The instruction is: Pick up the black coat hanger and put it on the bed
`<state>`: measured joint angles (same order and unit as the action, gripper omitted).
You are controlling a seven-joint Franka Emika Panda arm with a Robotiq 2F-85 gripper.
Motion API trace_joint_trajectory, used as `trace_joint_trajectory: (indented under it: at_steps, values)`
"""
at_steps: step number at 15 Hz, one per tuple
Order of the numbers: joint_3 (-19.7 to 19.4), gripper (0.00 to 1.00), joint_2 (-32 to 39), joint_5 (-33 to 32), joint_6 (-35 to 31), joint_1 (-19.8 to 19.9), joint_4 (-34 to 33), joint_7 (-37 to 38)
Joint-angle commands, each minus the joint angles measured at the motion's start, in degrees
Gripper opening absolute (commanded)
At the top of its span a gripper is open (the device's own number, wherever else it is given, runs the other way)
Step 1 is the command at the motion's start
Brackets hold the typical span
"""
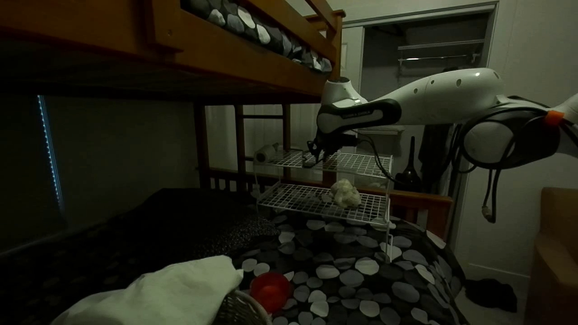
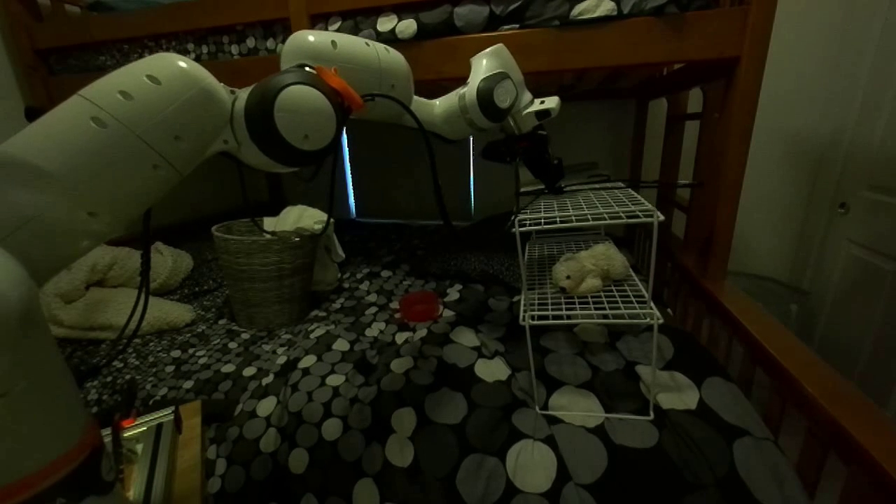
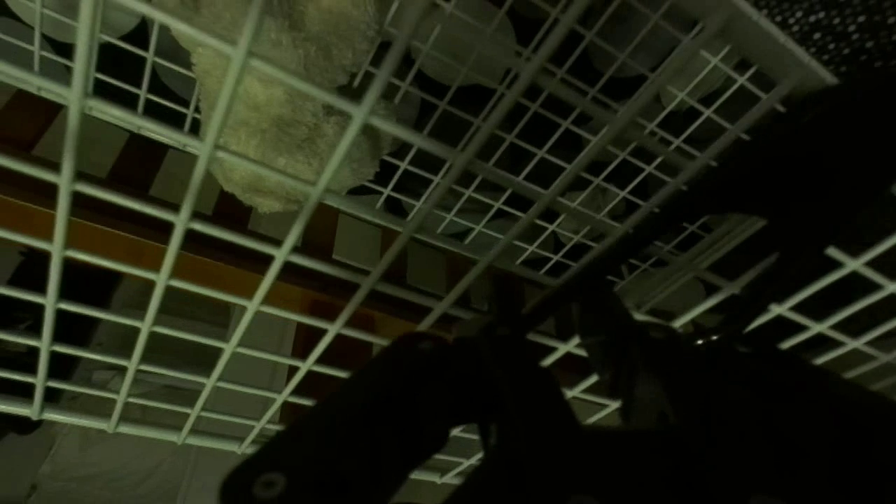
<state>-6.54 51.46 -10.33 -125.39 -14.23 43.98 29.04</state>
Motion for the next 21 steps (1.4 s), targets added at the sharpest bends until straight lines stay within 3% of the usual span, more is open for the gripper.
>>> trace_joint_trajectory:
  at_steps: [1, 7, 15, 19, 21]
  values:
    - [-1.00, 0.01, 2.25, -1.67, 3.50, -0.94, -3.50, -1.01]
    - [-0.82, 0.02, -0.10, -0.50, 4.44, -0.54, -3.32, 0.75]
    - [0.80, 0.03, -6.39, 7.60, 0.34, 2.51, -0.70, 13.91]
    - [2.65, 0.03, -8.55, 11.10, -5.62, 2.77, 1.43, 13.22]
    - [4.96, 0.03, -10.15, 12.89, -6.75, 2.99, 3.57, 9.05]
